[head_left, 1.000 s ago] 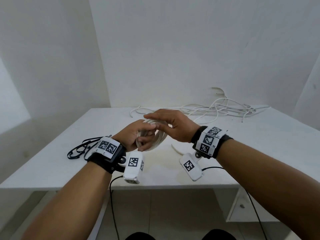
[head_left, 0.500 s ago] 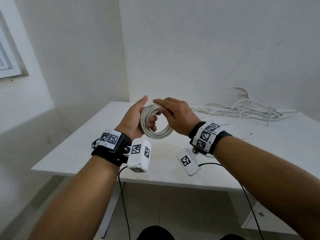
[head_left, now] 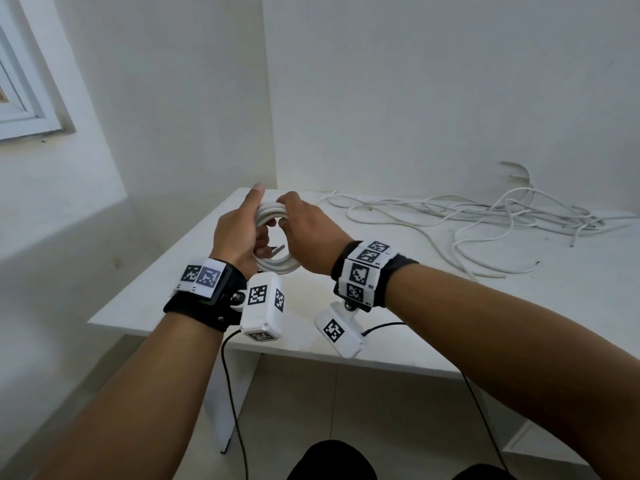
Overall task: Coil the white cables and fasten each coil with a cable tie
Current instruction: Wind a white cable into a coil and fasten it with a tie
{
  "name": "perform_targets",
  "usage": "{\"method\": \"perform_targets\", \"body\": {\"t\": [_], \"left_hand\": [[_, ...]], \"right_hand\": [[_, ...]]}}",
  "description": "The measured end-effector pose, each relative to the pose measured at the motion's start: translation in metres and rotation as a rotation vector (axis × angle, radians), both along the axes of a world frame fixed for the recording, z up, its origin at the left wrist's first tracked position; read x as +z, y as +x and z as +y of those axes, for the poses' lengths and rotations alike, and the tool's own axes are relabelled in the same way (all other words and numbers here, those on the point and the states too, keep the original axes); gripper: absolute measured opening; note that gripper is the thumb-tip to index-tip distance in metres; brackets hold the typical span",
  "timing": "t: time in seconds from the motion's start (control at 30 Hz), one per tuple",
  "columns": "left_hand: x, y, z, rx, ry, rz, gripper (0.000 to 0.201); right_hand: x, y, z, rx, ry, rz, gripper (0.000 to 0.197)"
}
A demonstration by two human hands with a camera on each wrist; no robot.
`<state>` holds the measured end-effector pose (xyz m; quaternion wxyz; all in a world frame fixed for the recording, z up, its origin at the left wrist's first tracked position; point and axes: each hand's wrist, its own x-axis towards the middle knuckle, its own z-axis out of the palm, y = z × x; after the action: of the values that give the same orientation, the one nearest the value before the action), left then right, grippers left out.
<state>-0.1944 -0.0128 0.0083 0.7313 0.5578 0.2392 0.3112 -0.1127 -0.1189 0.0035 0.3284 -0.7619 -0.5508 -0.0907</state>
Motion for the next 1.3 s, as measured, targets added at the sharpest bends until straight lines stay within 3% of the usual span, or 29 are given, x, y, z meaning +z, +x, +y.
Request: {"method": "perform_targets", "body": {"t": [0.17,0.27,0.4,0.47,0.6,0.73,0.9,1.1,1.3], "left_hand": [[-0.013,-0.013,0.035,0.094,-0.058,0.072,0.034],[-0.014,-0.026,0.061,0.182,-0.109,0.07,0.025],[-0.022,-0.038,0.086,0.239,-0.123,0.102,0.023],[-0.026,-0.041,0.091,0.248,-0.131,0.118,0.023],[-0.031,-0.042,0.095,0.252,-0.132,0.134,0.021],[-0.031,-0.041,0.099,0.258,-0.133,0.123,0.02],[-0.027,-0.032,0.099,0.236,-0.128,0.134,0.023],[-0.021,-0.003,0.075,0.165,-0.11,0.117,0.028],[-0.014,0.055,0.017,-0.001,-0.084,0.113,0.03]], "right_hand": [[0.005,0.004,0.017,0.095,-0.202,0.188,0.032],[0.0,0.019,0.025,0.053,-0.165,0.289,0.024],[-0.017,0.029,0.044,-0.085,-0.37,0.203,0.012],[-0.025,0.028,0.056,-0.109,-0.456,0.171,0.016],[-0.035,0.028,0.076,-0.151,-0.485,0.175,0.028],[-0.04,0.029,0.087,-0.179,-0.535,0.152,0.026],[-0.039,0.046,0.078,-0.205,-0.489,0.192,0.021],[-0.025,0.084,0.024,-0.268,-0.373,0.222,0.009],[-0.023,0.126,-0.051,-0.374,-0.133,0.538,0.019]]}}
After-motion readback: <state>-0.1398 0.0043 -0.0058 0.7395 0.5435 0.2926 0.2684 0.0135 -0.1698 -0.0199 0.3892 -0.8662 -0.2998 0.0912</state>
